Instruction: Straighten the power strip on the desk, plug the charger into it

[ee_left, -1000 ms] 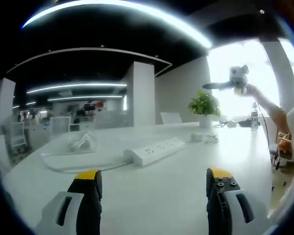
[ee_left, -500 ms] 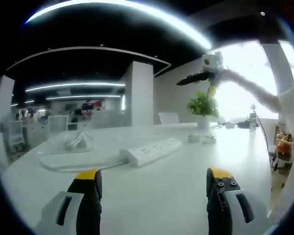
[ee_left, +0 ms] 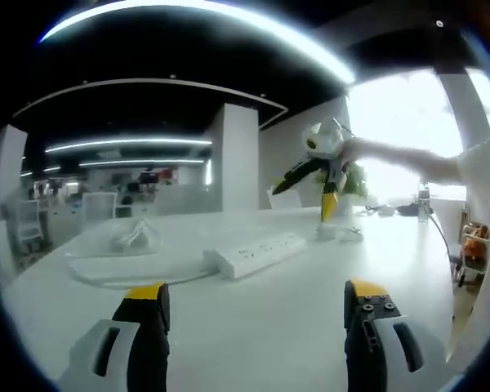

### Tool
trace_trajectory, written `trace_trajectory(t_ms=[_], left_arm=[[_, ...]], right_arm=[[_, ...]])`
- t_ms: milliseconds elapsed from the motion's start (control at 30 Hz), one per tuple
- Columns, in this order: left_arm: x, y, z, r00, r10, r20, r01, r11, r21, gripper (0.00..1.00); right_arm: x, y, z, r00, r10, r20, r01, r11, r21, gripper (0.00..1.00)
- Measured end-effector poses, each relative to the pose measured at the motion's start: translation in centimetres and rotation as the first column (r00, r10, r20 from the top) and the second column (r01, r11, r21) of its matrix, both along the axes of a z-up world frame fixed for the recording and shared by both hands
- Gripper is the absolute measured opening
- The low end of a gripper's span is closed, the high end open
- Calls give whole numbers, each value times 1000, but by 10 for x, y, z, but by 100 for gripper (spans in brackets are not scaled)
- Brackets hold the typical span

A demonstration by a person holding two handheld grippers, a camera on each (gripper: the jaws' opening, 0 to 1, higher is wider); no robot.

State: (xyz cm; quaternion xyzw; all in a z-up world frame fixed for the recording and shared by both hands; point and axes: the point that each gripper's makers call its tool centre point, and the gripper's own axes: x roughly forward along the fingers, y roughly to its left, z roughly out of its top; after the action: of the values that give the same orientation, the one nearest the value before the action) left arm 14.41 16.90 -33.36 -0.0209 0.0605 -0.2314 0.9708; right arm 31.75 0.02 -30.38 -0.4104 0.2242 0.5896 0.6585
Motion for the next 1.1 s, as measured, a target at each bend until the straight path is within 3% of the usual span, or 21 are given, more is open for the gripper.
trace_trajectory(t_ms=[233, 533, 733, 1100], left_arm=[[2, 2, -1, 1000, 3, -4, -3, 1000, 0, 91], [5, 0, 0, 1000, 1, -5, -1, 1000, 4, 91], [8, 0, -1, 1000, 5, -11, -5, 1000, 11, 91], [13, -4, -3, 1000, 4, -19, -4, 1000, 17, 91]], right_arm=[[18, 1, -18, 999, -16, -40, 15, 999, -36, 95], [27, 5, -49, 992, -19, -125, 13, 999, -46, 94], [26, -5, -70, 980, -59, -189, 47, 996, -71, 94], [17, 3, -81, 971, -43, -237, 35, 999, -34, 89]])
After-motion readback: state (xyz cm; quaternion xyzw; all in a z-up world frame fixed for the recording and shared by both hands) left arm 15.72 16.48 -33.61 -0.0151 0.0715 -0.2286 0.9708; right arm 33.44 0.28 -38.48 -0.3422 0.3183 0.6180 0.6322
